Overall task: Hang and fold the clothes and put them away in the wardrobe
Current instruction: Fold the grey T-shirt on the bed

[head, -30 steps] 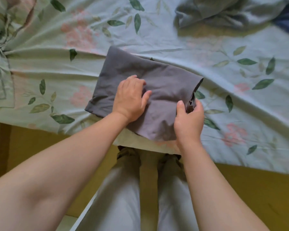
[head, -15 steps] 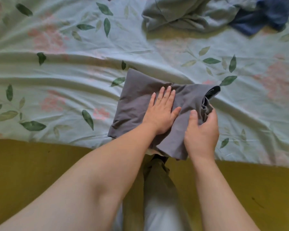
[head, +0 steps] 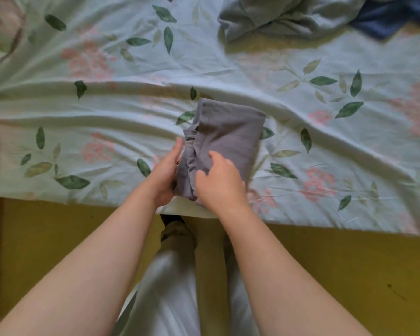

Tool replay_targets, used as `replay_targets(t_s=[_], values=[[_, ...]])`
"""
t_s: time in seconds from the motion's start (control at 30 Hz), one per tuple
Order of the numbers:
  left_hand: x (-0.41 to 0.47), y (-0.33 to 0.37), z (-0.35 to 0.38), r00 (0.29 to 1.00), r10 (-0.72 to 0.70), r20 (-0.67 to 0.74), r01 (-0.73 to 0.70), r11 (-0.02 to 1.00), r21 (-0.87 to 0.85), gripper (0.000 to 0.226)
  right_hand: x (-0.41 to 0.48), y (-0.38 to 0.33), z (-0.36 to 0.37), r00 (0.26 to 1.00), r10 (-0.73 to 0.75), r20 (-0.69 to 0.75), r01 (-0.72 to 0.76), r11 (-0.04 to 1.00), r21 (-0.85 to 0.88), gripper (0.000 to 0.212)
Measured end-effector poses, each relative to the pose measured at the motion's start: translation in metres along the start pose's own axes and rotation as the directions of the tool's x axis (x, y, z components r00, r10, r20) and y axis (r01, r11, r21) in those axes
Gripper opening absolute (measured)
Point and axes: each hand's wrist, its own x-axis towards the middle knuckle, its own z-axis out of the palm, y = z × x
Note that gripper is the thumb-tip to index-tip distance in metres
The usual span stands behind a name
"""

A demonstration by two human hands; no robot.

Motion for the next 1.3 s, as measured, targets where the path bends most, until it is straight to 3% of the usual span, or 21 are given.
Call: replay_targets(t_s=[0.1, 0.2, 0.27, 0.33, 0.37, 0.43, 0.5, 0.57, 0.63, 0.77, 0.87, 0.9, 1.0, 1.07, 1.13, 1.2, 1.3], values=[[0.004, -0.004, 0.004, 0.998, 0.057, -0.034, -0.052, 0.989, 0.140, 0.067, -0.008, 0.025, 0.002, 0.997, 0.068, -0.046, -0.075, 0.980, -0.182, 0.065], [0.005, -0.006, 0.009, 0.995, 0.050, -0.083, -0.042, 0.994, 0.099, 0.062, -0.018, 0.037, 0.013, 0.998, 0.067, -0.002, -0.067, 0.995, 0.079, 0.071], [0.006, -0.006, 0.010, 0.995, 0.031, -0.091, -0.023, 0.996, 0.084, 0.064, -0.025, 0.038, 0.026, 0.998, 0.063, 0.027, -0.067, 0.985, 0.161, 0.053], [0.006, -0.007, 0.009, 0.996, 0.030, -0.082, -0.021, 0.994, 0.106, 0.065, -0.032, 0.036, 0.038, 0.997, -0.031, 0.073, 0.028, 0.999, 0.044, 0.028], [0.007, -0.008, 0.007, 0.996, 0.046, -0.076, -0.035, 0.988, 0.150, 0.061, -0.036, 0.036, 0.044, 0.988, -0.070, 0.136, 0.066, 0.997, 0.040, 0.026], [0.007, -0.010, 0.005, 0.991, 0.101, -0.083, -0.070, 0.947, 0.314, 0.054, -0.041, 0.037, 0.053, 0.949, -0.118, 0.291, 0.092, 0.991, 0.099, 0.041], [0.007, -0.010, 0.004, 0.976, 0.161, -0.144, -0.064, 0.852, 0.520, 0.054, -0.045, 0.043, 0.058, 0.943, -0.120, 0.312, 0.083, 0.988, 0.129, 0.050], [0.008, -0.010, 0.003, 0.950, 0.246, -0.192, -0.057, 0.741, 0.669, 0.046, -0.044, 0.051, 0.058, 0.981, -0.088, 0.173, 0.051, 0.978, 0.204, 0.040], [0.010, -0.012, 0.001, 0.925, 0.313, -0.216, -0.079, 0.714, 0.696, 0.036, -0.040, 0.059, 0.051, 0.999, -0.026, -0.023, 0.031, 0.961, 0.276, 0.027], [0.009, -0.020, -0.005, 0.928, 0.310, -0.207, -0.189, 0.870, 0.456, 0.035, -0.024, 0.075, 0.032, 0.933, 0.059, -0.354, 0.073, 0.934, 0.349, 0.013], [0.007, -0.026, -0.007, 0.928, 0.287, -0.237, -0.191, 0.913, 0.361, 0.036, -0.007, 0.082, 0.027, 0.892, 0.148, -0.427, 0.015, 0.934, 0.356, 0.027], [0.008, -0.027, -0.007, 0.916, 0.296, -0.272, -0.155, 0.885, 0.440, 0.032, -0.001, 0.084, 0.026, 0.905, 0.199, -0.376, -0.047, 0.925, 0.376, 0.033], [0.011, -0.021, -0.001, 0.865, 0.369, -0.341, 0.008, 0.668, 0.744, 0.018, 0.020, 0.089, 0.027, 0.941, 0.316, -0.121, -0.223, 0.849, 0.479, 0.055], [0.010, -0.006, 0.013, 0.825, 0.416, -0.382, 0.076, 0.589, 0.805, 0.031, 0.028, 0.094, 0.028, 0.943, 0.332, -0.024, -0.274, 0.817, 0.507, 0.067], [0.012, 0.013, 0.029, 0.741, 0.563, -0.366, 0.053, 0.494, 0.868, 0.056, 0.031, 0.100, 0.027, 0.947, 0.321, -0.007, -0.273, 0.817, 0.508, 0.074], [0.016, 0.037, 0.048, 0.666, 0.708, -0.235, -0.064, 0.368, 0.928, 0.069, 0.033, 0.103, 0.025, 0.948, 0.317, 0.019, -0.278, 0.802, 0.529, 0.076], [0.031, 0.078, 0.074, 0.677, 0.732, 0.077, -0.214, 0.095, 0.972, 0.076, 0.035, 0.108, 0.023, 0.935, 0.316, 0.163, -0.349, 0.728, 0.590, 0.073]])
